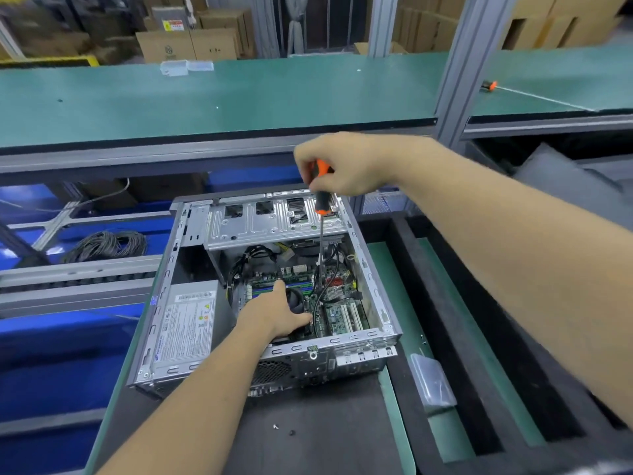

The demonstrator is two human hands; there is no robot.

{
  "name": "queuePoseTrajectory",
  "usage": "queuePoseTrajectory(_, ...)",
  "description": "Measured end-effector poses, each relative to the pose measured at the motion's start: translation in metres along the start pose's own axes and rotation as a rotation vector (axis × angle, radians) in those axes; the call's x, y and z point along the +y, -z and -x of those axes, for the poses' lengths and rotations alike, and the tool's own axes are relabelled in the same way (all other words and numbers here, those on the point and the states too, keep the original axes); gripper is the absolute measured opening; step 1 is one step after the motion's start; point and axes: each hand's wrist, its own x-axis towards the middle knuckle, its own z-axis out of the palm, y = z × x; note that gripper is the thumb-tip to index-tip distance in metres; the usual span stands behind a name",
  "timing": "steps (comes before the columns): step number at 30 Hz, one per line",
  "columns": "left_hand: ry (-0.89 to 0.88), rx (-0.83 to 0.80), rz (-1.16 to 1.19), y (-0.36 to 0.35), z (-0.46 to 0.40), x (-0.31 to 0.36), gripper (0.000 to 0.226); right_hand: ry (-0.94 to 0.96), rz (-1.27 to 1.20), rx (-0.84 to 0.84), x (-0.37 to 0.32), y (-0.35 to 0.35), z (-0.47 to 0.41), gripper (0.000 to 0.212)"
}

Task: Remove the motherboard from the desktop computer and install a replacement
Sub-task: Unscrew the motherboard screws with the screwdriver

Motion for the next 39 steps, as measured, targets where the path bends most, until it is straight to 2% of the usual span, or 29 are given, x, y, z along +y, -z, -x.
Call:
queuePoseTrajectory(2,0.0,-0.003,0.013,0.001,0.002,-0.001,0.099,-0.049,-0.04,0.04,-0.007,-0.004,-0.003,0.015)
queuePoseTrajectory(5,-0.004,-0.002,0.021,0.0,0.002,-0.002,0.099,-0.227,-0.089,0.108,-0.012,-0.008,-0.008,0.028)
queuePoseTrajectory(9,-0.003,0.001,0.017,-0.001,0.0,-0.003,0.101,-0.284,0.021,0.097,-0.023,-0.006,-0.016,0.031)
queuePoseTrajectory(12,-0.006,0.0,0.015,-0.002,-0.001,-0.002,0.099,-0.317,-0.012,0.121,-0.026,0.002,-0.017,0.029)
queuePoseTrajectory(14,-0.005,-0.003,0.011,-0.002,0.0,-0.002,0.098,-0.355,0.016,0.075,-0.025,0.006,-0.015,0.015)
queuePoseTrajectory(17,0.0,-0.003,0.001,-0.002,0.0,-0.002,0.099,-0.435,0.165,0.015,-0.026,0.007,-0.013,0.039)
queuePoseTrajectory(20,0.006,-0.002,-0.001,-0.002,0.0,-0.001,0.099,-0.4,0.262,-0.035,-0.025,0.006,-0.015,0.043)
queuePoseTrajectory(23,0.012,-0.009,-0.003,-0.002,-0.001,-0.001,0.098,-0.27,0.208,-0.073,-0.029,0.008,-0.017,0.016)
queuePoseTrajectory(24,0.015,-0.01,-0.001,-0.002,-0.001,-0.001,0.098,-0.229,0.141,-0.071,-0.03,0.007,-0.017,0.014)
queuePoseTrajectory(26,0.021,-0.011,0.001,-0.003,-0.001,-0.001,0.099,-0.17,0.044,-0.08,-0.034,0.006,-0.015,0.029)
queuePoseTrajectory(29,0.024,-0.01,0.001,-0.003,0.0,-0.001,0.101,-0.219,0.094,-0.048,-0.034,0.001,-0.021,0.021)
queuePoseTrajectory(31,0.022,-0.009,0.003,-0.002,0.001,-0.001,0.101,-0.34,0.224,-0.039,-0.031,0.003,-0.024,0.045)
queuePoseTrajectory(32,0.021,-0.006,0.001,-0.002,0.001,-0.001,0.101,-0.365,0.265,-0.033,-0.028,0.004,-0.025,0.049)
queuePoseTrajectory(39,0.026,-0.008,-0.015,-0.003,0.0,0.0,0.102,-0.273,0.254,-0.01,-0.002,0.004,-0.016,0.034)
